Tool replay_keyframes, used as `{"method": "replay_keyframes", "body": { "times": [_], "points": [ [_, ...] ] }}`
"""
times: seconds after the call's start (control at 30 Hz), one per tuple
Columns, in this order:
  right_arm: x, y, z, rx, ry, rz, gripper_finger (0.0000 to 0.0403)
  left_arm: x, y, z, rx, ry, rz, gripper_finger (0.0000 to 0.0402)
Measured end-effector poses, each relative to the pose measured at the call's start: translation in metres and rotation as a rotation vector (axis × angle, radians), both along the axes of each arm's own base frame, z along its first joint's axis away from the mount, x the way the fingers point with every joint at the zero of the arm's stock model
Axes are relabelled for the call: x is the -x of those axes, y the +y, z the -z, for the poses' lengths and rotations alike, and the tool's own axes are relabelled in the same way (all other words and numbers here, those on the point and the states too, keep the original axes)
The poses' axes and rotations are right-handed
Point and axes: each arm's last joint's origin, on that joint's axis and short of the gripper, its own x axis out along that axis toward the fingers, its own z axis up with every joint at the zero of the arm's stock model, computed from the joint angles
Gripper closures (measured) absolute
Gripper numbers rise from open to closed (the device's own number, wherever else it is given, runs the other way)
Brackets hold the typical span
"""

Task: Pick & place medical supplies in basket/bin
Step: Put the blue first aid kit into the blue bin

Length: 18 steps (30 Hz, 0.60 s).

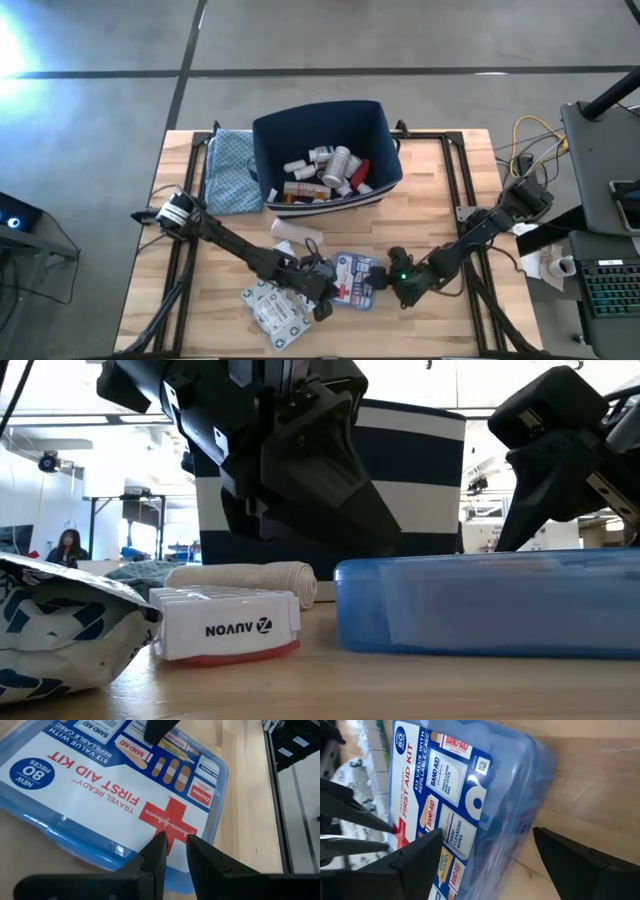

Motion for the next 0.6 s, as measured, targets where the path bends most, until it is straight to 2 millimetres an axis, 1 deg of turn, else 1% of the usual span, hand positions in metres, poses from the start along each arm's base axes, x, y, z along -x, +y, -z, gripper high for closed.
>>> {"method": "replay_keyframes", "body": {
  "times": [0.1,0.2,0.3,0.43,0.6],
  "points": [
    [0.002,-0.006,0.008,-0.021,-0.023,0.012,0.0088,0.001,0.0,0.002,0.006,0.012,-0.009,0.034],
    [0.001,-0.011,0.009,-0.027,-0.023,0.023,0.009,0.002,0.001,0.003,0.006,0.015,-0.01,0.034],
    [-0.005,-0.015,0.009,-0.015,-0.045,-0.003,0.009,0.005,0.002,0.007,0.001,0.028,-0.01,0.034],
    [-0.021,-0.023,0.005,0.009,-0.1,-0.031,0.0091,0.012,0.004,0.016,0.004,0.063,-0.023,0.034],
    [-0.051,-0.031,0.008,0.057,-0.076,-0.079,0.0094,0.019,0.006,0.025,0.062,0.056,-0.04,0.034]
  ]
}}
